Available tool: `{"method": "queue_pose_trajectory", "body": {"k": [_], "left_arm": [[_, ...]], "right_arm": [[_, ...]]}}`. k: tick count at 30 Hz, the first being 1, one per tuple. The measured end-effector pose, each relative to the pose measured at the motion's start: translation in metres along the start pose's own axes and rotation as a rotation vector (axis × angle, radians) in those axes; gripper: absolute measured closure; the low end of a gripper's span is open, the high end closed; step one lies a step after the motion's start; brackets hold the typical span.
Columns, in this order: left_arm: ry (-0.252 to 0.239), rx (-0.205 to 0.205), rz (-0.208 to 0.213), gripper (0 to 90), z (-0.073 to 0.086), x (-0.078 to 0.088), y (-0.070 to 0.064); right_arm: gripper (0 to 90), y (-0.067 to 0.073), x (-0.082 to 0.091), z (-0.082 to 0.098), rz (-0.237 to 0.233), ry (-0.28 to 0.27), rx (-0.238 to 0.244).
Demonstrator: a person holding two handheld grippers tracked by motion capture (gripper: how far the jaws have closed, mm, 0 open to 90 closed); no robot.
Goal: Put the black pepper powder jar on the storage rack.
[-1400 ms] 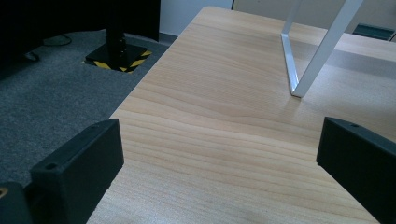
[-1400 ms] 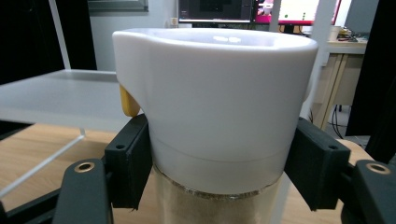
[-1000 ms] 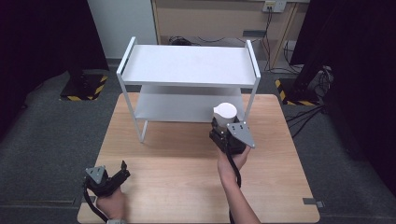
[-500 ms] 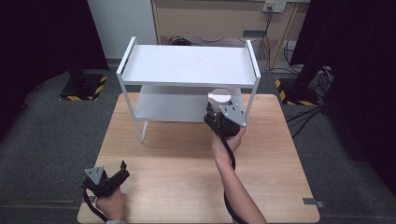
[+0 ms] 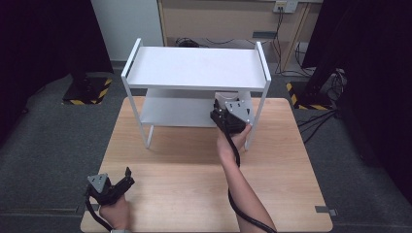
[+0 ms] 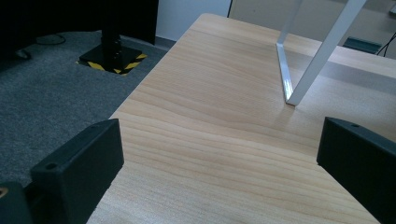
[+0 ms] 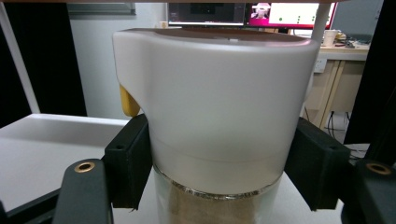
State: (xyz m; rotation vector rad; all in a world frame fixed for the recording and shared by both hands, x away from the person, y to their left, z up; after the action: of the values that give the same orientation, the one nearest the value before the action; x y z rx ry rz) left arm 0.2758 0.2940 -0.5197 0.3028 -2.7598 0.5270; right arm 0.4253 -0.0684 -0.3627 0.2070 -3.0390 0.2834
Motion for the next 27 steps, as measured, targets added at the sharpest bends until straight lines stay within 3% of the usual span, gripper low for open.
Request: {"method": "queue_pose_trajectory", "body": {"k": [27], "left_arm": [[0.01,-0.007,0.003,0.1,0.0,-0.001,-0.001]], "right_arm": [[30.4,0.0,-0.025,0.0,0.017,0.004,0.016]]}}
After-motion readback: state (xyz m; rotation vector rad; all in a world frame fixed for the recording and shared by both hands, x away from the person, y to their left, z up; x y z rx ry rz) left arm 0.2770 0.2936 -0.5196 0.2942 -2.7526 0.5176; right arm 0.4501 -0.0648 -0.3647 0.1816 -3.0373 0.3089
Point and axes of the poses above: each handheld gripper's, and its own axes: x roughly backward along the jaws, z roughly out of its underside, y roughly to its left, the point moved 10 cm from there along -x, roughly forward along the jaws, and after that the axes turned 9 degrees about x, right-handed, at the moved point
